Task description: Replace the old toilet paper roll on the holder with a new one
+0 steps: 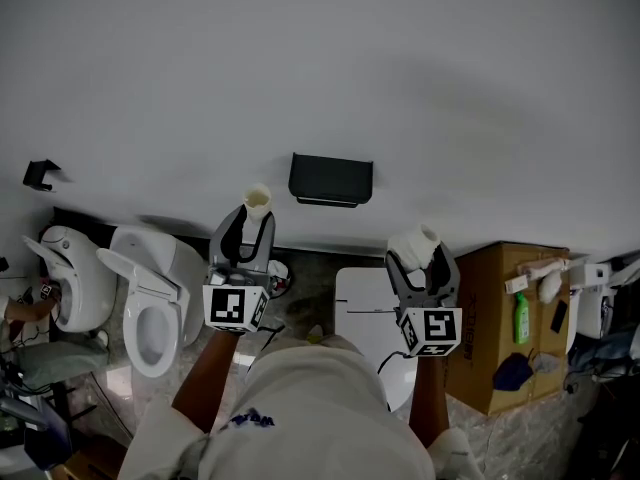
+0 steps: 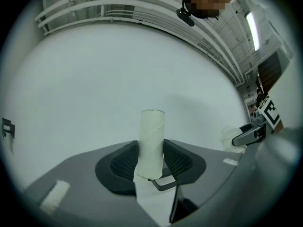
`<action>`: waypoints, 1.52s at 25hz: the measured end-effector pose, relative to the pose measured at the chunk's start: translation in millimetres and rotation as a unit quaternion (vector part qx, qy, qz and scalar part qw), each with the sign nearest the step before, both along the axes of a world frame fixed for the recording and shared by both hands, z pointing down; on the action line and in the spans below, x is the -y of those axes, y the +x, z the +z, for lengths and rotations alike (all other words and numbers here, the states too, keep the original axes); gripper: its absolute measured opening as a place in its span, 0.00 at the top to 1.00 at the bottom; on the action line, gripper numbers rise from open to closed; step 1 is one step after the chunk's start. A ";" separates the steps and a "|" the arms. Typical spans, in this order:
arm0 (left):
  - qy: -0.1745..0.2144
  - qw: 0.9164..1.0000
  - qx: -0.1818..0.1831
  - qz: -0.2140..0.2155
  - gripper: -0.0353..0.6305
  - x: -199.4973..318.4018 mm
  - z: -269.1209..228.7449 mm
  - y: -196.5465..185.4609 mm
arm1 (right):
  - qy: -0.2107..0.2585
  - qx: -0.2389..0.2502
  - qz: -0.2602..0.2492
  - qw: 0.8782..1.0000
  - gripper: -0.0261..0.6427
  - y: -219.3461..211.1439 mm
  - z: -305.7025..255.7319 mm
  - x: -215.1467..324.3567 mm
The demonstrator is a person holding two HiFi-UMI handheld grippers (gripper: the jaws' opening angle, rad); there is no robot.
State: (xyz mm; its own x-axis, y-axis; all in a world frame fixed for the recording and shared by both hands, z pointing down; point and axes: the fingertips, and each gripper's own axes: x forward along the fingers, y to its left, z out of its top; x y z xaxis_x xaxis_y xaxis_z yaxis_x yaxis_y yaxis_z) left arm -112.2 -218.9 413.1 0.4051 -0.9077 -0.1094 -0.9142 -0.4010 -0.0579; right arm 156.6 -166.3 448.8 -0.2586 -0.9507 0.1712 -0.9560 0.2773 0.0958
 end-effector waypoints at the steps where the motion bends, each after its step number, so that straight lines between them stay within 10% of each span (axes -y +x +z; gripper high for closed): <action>1: 0.002 1.000 0.000 -0.002 0.69 -0.8 1.0 -2.9 | 0.003 -0.003 -0.001 1.000 0.38 -1.0 0.6 0.1; 14: -0.018 1.000 0.010 -0.017 0.69 -4.5 17.6 -12.3 | 0.017 -0.003 0.001 1.000 0.38 4.6 8.7 11.1; 25: -0.034 0.999 0.012 -0.016 0.69 -0.5 31.0 -2.7 | -0.009 0.217 0.099 0.971 0.38 28.6 38.2 46.0; 38: -0.058 0.998 0.015 -0.013 0.69 -0.5 48.2 1.9 | -0.023 0.300 0.136 0.944 0.39 26.9 68.7 86.9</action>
State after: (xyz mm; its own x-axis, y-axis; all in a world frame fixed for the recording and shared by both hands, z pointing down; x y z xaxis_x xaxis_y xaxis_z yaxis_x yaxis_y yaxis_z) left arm -110.3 -218.4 461.3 0.3833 -0.9236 0.0091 -0.9228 -0.3833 -0.0388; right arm 183.5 -253.2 517.5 -0.0699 -0.9910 0.1142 -0.8703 0.0046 -0.4925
